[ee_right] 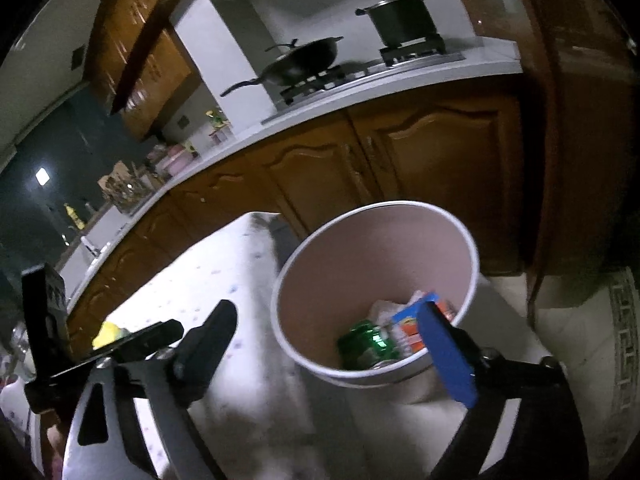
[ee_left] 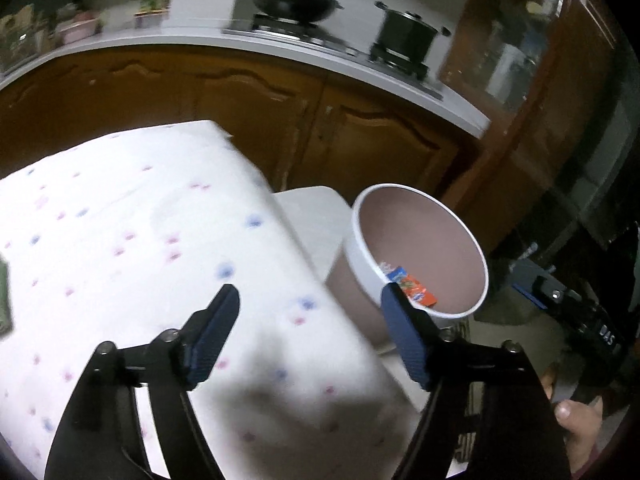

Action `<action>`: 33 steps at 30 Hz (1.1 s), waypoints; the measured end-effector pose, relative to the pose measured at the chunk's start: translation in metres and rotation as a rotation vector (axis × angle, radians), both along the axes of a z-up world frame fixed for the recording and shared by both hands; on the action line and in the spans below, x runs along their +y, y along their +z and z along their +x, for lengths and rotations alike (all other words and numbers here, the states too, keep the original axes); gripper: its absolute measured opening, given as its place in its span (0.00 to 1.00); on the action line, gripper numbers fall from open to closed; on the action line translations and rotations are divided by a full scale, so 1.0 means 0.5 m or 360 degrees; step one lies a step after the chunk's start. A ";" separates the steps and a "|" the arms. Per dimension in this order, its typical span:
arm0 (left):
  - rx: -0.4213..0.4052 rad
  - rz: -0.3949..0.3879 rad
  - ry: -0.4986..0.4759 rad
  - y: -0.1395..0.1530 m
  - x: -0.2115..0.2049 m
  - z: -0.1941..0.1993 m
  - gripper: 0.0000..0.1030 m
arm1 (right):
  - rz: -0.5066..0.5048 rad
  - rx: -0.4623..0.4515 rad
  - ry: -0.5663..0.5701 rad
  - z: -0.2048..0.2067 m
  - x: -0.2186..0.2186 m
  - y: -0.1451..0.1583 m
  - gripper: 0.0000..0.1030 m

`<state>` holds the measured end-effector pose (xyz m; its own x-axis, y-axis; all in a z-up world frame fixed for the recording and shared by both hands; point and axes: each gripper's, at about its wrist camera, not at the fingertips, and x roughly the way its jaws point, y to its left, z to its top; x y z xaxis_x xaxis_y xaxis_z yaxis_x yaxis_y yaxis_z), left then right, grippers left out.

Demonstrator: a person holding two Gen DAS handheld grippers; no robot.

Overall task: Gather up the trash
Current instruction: 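Move both open tools back over the table toward the milk carton and pouch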

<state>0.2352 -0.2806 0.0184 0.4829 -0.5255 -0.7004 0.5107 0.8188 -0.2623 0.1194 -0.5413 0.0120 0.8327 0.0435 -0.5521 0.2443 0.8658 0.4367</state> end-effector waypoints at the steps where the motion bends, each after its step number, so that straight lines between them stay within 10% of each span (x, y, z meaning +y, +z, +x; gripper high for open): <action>1: 0.0002 -0.0010 0.0019 0.000 0.017 -0.003 0.74 | -0.0002 -0.0008 0.0009 -0.001 0.011 0.003 0.93; 33: -0.0015 -0.0041 0.0691 -0.020 0.554 -0.104 0.75 | -0.0094 0.0002 0.0613 0.063 0.430 0.000 0.93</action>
<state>0.1833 -0.0036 0.0082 0.6694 -0.2898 -0.6841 0.1230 0.9513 -0.2827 0.1509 -0.3262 0.0123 0.7609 0.3208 -0.5641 -0.1029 0.9179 0.3833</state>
